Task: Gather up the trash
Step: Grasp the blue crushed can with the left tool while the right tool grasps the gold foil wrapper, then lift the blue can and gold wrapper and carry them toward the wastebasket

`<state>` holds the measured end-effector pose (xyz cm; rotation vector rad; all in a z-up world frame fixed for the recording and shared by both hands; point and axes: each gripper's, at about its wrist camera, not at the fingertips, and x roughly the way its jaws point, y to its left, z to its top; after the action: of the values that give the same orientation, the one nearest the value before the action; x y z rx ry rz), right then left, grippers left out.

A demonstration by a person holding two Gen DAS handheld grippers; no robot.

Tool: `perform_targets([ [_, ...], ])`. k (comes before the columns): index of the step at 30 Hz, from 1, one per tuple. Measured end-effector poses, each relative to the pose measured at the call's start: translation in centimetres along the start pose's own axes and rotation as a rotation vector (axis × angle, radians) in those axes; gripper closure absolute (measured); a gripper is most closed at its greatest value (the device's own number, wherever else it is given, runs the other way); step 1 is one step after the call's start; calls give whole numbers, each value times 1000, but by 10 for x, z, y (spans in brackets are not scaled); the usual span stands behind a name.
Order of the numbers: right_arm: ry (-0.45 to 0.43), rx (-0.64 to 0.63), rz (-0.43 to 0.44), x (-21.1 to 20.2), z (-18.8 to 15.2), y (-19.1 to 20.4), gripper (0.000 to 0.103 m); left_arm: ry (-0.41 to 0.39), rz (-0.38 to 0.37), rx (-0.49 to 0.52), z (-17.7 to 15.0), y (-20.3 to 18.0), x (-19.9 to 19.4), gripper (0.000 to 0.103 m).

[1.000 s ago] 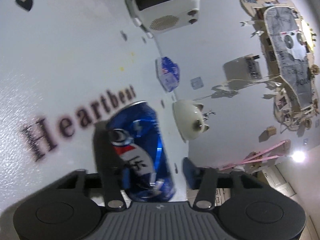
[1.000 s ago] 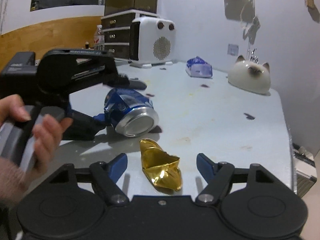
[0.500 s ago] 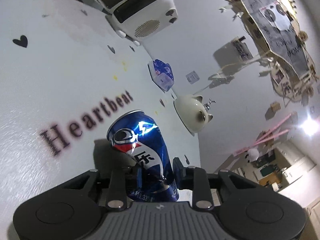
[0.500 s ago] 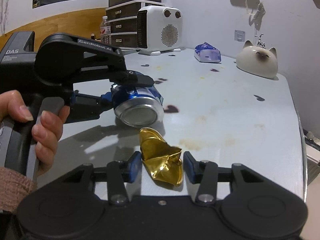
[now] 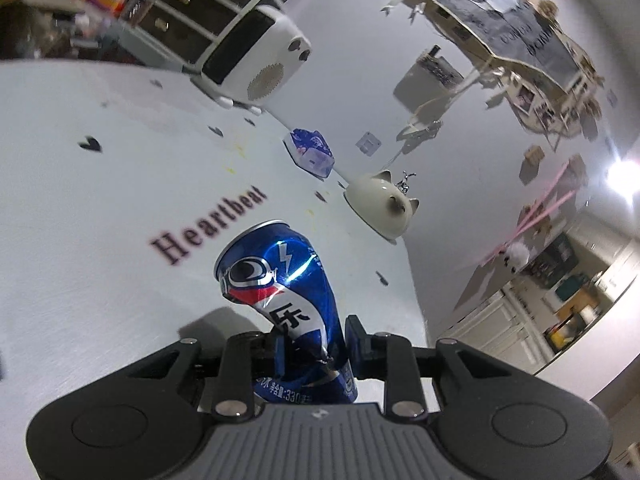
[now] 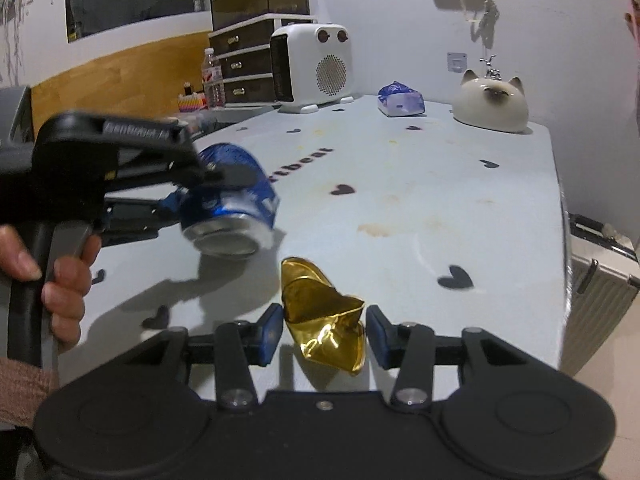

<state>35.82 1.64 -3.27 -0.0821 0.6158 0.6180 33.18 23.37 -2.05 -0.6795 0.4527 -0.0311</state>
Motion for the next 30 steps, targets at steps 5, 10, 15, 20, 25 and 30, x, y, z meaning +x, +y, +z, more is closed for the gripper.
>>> perform_targets([
  [5,-13,15,-8,-32,-10,0,57,16,25,60,-19,-9,-27,74],
  [10,-44,36,-13,-62,-19,3,57,22,46,151,-36,-24,-57,74],
  [15,-75,66,-20,-91,-30,3,57,21,65,239,-56,-38,-90,74],
  [20,-102,93,-35,-120,-42,3,58,9,97,348,-72,-55,-119,74],
  [25,-134,119,-45,-147,-55,1,59,-6,111,457,-90,-74,-144,74],
  [30,-158,129,-49,-170,-66,0,59,-21,117,525,-108,-91,-163,74],
])
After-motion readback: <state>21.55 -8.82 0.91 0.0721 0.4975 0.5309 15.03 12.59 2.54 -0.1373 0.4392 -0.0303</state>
